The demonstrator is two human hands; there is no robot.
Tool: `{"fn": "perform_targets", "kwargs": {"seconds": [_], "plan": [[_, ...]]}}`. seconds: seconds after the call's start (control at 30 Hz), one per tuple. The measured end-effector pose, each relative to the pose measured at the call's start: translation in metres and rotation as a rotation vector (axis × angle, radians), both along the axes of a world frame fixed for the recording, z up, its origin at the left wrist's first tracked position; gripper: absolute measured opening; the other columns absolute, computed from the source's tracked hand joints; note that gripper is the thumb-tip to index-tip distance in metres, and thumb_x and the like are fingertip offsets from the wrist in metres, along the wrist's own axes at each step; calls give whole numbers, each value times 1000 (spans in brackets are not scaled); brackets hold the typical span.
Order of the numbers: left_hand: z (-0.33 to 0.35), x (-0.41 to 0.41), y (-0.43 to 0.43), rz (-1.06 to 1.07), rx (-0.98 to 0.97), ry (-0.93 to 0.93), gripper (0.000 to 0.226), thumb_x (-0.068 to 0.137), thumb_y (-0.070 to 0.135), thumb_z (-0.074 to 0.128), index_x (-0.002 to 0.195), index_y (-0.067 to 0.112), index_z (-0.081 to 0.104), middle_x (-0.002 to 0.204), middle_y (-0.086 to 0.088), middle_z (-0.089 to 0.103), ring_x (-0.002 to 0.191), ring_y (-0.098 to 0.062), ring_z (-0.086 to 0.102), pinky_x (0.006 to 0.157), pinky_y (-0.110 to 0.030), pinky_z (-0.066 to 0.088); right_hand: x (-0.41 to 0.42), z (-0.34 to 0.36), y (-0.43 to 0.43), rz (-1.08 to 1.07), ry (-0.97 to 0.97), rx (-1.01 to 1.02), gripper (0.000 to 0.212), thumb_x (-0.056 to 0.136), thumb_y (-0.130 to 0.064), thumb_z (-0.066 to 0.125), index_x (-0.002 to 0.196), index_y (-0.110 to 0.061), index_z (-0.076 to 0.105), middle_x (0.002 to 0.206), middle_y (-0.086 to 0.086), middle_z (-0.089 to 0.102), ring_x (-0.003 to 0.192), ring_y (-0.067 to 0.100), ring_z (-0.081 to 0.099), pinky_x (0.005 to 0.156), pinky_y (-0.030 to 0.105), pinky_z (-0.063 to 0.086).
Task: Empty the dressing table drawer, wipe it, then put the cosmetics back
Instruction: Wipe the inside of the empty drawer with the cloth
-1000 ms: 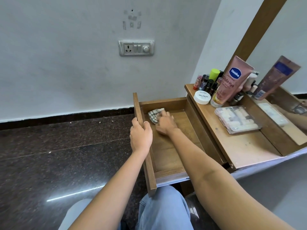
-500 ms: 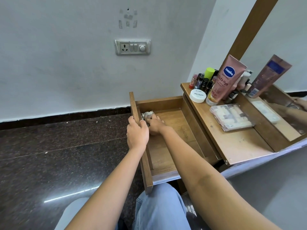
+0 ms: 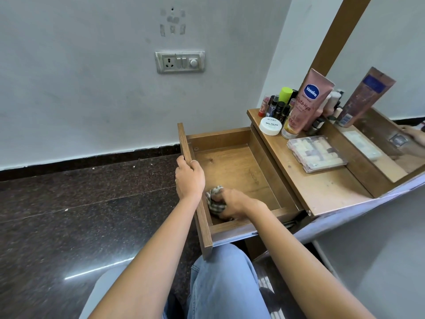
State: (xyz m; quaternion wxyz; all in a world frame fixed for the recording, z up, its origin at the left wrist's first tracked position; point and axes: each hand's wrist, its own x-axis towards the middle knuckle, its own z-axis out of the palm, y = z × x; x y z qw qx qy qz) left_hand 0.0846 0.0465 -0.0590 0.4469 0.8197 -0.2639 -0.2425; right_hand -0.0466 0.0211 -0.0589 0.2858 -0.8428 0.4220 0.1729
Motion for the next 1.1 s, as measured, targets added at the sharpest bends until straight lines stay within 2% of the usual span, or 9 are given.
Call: {"fn": "perform_targets", "kwargs": {"seconds": [0.17,0.33,0.4,0.47,0.6,0.73,0.83,0.97,1.1], "plan": [[0,0,-1,-1,23,-25,47,101,29,30,146,14,28,122,-15,56,99,-33,58,75,-41,49,-12,21,-3,69,17,187,55,84,0,59,136,-15,52,137,5,53,126,23,49,102,28,40],[0,0,-1,-11,30,-36,51,100,33,35,146,13,26,120,-13,56,97,-32,59,77,-44,52,-8,28,-3,88,109,321,56,80,12,41,127,-10,61,139,1,53,130,18,46,92,14,40],[-1,0,-2,-16,28,-39,53,99,34,37,146,13,26,118,-13,57,95,-31,60,79,-46,53,-2,32,-2,116,168,331,54,77,13,40,120,-8,65,141,1,51,131,18,44,98,21,36],[-2,1,-2,-17,38,-44,53,100,35,37,146,14,25,121,-13,56,99,-32,60,81,-48,52,4,38,-2,159,238,325,47,76,11,43,113,-6,67,144,3,47,112,14,55,92,30,43],[-2,2,-2,-27,59,-62,52,101,37,36,147,14,25,128,-13,54,107,-34,57,86,-48,50,11,42,-4,201,371,311,61,78,10,44,136,-8,52,146,7,42,71,11,53,63,24,44],[-3,2,-1,-25,60,-63,54,101,40,36,147,16,24,129,-13,53,109,-33,57,88,-49,50,-2,44,-17,201,517,262,35,79,13,44,107,5,63,133,12,56,61,16,43,52,24,36],[-5,3,-2,-24,53,-49,54,100,40,37,147,17,24,130,-13,53,111,-33,56,88,-48,50,-17,56,-22,146,609,185,21,82,11,45,93,1,60,86,14,58,65,22,50,62,29,43],[-6,3,-4,-25,47,-44,54,101,40,37,147,16,24,132,-13,52,113,-33,56,88,-47,50,-25,54,-31,-71,690,96,18,82,-4,46,90,-1,62,102,14,60,92,28,60,87,37,50],[-8,3,-6,-23,52,-61,54,101,39,36,147,15,25,132,-14,52,113,-33,56,87,-45,49,-32,55,-25,-426,340,-256,34,90,-10,49,122,2,53,121,19,50,103,33,56,84,38,49]]}}
